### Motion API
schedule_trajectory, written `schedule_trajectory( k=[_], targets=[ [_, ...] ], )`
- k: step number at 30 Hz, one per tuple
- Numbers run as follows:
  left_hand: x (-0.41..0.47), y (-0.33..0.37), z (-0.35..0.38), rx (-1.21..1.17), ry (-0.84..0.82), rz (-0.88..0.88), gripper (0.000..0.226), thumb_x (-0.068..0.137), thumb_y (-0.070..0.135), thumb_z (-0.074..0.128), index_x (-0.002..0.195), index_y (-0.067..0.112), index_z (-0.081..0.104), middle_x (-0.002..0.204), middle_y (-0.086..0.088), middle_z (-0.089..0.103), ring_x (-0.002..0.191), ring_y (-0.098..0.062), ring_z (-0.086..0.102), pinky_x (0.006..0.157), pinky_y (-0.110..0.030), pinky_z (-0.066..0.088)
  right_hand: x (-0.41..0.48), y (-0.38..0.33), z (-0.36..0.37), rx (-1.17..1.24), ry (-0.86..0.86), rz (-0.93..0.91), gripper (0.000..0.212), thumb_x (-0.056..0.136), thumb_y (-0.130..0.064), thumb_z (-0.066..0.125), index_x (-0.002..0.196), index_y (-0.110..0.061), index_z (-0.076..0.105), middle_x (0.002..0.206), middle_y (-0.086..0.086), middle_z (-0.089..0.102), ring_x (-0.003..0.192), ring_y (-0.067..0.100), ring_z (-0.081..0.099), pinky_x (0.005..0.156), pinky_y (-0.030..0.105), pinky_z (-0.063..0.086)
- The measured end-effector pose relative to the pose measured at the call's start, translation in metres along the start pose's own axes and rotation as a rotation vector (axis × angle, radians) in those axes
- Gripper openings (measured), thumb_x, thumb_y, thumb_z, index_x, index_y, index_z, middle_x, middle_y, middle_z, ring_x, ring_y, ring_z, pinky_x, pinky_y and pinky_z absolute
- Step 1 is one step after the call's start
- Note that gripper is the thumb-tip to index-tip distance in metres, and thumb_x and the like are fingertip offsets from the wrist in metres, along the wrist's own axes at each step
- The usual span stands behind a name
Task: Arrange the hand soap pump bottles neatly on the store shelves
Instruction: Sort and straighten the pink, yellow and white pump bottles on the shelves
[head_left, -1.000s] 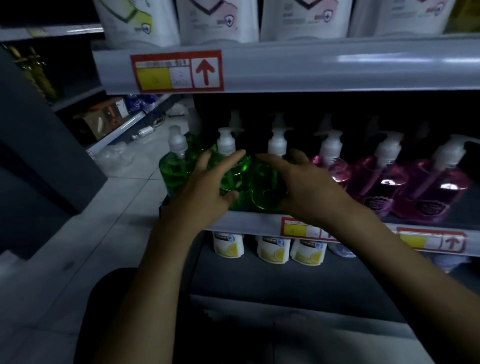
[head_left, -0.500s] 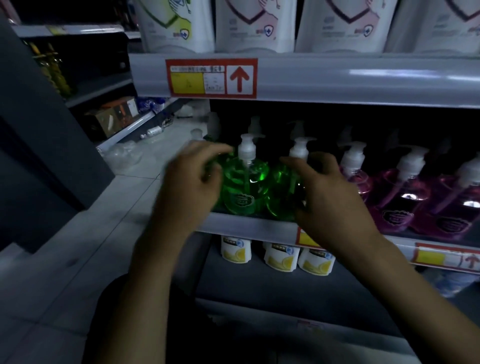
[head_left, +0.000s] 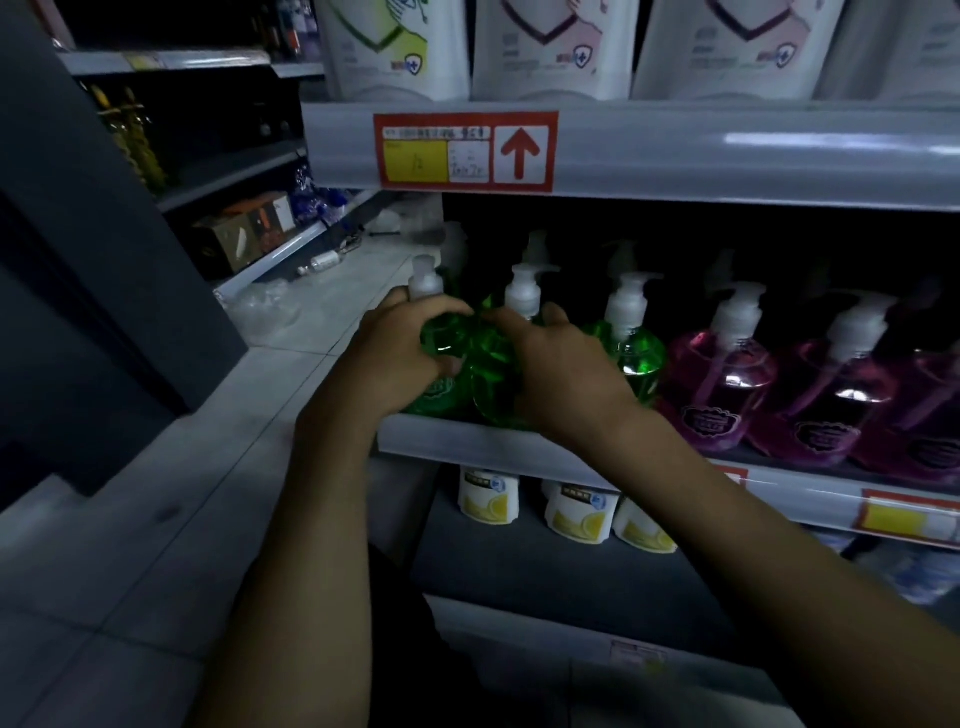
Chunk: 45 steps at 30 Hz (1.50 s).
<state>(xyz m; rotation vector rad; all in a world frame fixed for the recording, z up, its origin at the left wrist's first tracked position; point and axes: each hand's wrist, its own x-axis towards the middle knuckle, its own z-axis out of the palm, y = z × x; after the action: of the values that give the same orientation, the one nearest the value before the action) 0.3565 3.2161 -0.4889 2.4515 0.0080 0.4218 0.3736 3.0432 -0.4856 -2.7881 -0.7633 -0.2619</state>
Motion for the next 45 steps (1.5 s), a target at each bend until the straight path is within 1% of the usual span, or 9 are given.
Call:
schedule_trajectory(
  k=[6, 11, 14, 18, 23, 29, 39, 42, 45],
  targets=[
    [0.005, -0.001, -0.009, -0.115, -0.097, -0.023, 0.059, 0.076, 0.006, 0.076, 0.119, 0.043, 0.060, 0.123, 0.001, 0.045, 0.118, -0.023, 0.049, 0.103, -0.039, 0.044, 0.000, 0.002, -0.011, -0.010, -0.080, -0.005, 0.080, 0.083, -0.014, 0.061, 0.145, -0.045, 0.020, 0.134, 0.017, 0.039, 0.095, 0.040, 0.063, 0.077, 0.039, 0.052],
    [-0.021, 0.002, -0.037, -0.024, -0.109, 0.055, 0.061, 0.075, 0.023, 0.078, 0.108, 0.067, 0.052, 0.152, 0.013, 0.023, 0.143, -0.010, 0.017, 0.116, -0.029, 0.024, -0.034, -0.018, -0.056, 0.012, -0.081, -0.022, 0.083, 0.087, -0.023, 0.053, 0.142, -0.056, 0.000, 0.161, -0.002, 0.004, 0.126, 0.029, 0.052, 0.089, 0.039, 0.051],
    [-0.042, 0.024, -0.086, -0.230, 0.178, 0.043, 0.011, 0.067, 0.040, 0.077, 0.077, 0.042, 0.074, 0.097, 0.016, 0.069, 0.098, -0.008, 0.064, 0.085, -0.033, 0.053, -0.051, -0.031, -0.113, 0.023, 0.336, -0.179, 0.052, 0.078, -0.046, 0.053, 0.127, -0.051, 0.036, 0.130, -0.026, 0.049, 0.094, 0.004, 0.068, 0.050, 0.032, 0.049],
    [-0.015, 0.070, -0.145, -0.382, 0.698, 0.110, 0.016, 0.090, 0.037, 0.057, 0.103, 0.029, 0.062, 0.087, 0.015, 0.065, 0.083, 0.001, 0.059, 0.068, -0.027, 0.045, -0.028, -0.039, -0.189, 0.060, 0.504, -0.216, 0.052, 0.086, -0.039, 0.060, 0.129, -0.049, 0.034, 0.139, -0.011, 0.035, 0.090, 0.006, 0.061, 0.082, 0.028, 0.053],
    [0.026, 0.095, -0.128, -0.493, 0.516, 0.113, 0.045, 0.091, 0.043, 0.053, 0.134, 0.041, 0.038, 0.111, 0.021, 0.056, 0.093, 0.005, 0.056, 0.074, -0.026, 0.047, 0.027, -0.048, -0.244, -0.296, 0.554, -0.052, 0.076, 0.087, -0.041, 0.064, 0.146, -0.040, 0.017, 0.145, 0.009, 0.023, 0.106, 0.034, 0.058, 0.086, 0.043, 0.054],
    [0.028, 0.072, -0.100, -0.481, 0.433, 0.079, 0.018, 0.097, 0.043, 0.042, 0.114, 0.044, 0.047, 0.100, 0.020, 0.063, 0.080, 0.011, 0.061, 0.066, -0.022, 0.045, 0.057, -0.059, -0.256, -0.438, 0.392, 0.002, 0.077, 0.077, -0.047, 0.072, 0.142, -0.035, 0.033, 0.127, 0.007, 0.056, 0.111, 0.029, 0.057, 0.088, 0.040, 0.051],
    [0.027, 0.062, -0.101, -0.436, 0.352, 0.084, 0.043, 0.101, 0.041, 0.031, 0.144, 0.045, 0.029, 0.132, 0.012, 0.052, 0.114, -0.006, 0.050, 0.090, -0.029, 0.039, 0.054, -0.053, -0.254, -0.438, 0.386, -0.036, 0.082, 0.080, -0.041, 0.071, 0.145, -0.042, 0.022, 0.122, 0.009, 0.059, 0.104, 0.029, 0.059, 0.078, 0.037, 0.052],
    [0.019, 0.077, -0.094, -0.446, 0.562, 0.040, 0.047, 0.099, 0.034, 0.043, 0.144, 0.039, 0.033, 0.133, 0.006, 0.048, 0.104, -0.003, 0.052, 0.081, -0.027, 0.041, 0.026, -0.043, -0.260, -0.431, 0.426, -0.091, 0.089, 0.081, -0.040, 0.071, 0.147, -0.046, 0.012, 0.128, 0.007, 0.054, 0.101, 0.026, 0.060, 0.078, 0.038, 0.054],
    [0.009, 0.105, -0.085, -0.186, 0.937, -0.019, 0.045, 0.089, 0.022, 0.059, 0.133, 0.020, 0.047, 0.132, -0.012, 0.045, 0.118, -0.030, 0.042, 0.087, -0.045, 0.045, -0.008, -0.024, -0.268, -0.465, 0.481, -0.065, 0.085, 0.079, -0.041, 0.072, 0.144, -0.043, 0.017, 0.135, 0.005, 0.045, 0.104, 0.027, 0.059, 0.080, 0.039, 0.053]
  ],
)
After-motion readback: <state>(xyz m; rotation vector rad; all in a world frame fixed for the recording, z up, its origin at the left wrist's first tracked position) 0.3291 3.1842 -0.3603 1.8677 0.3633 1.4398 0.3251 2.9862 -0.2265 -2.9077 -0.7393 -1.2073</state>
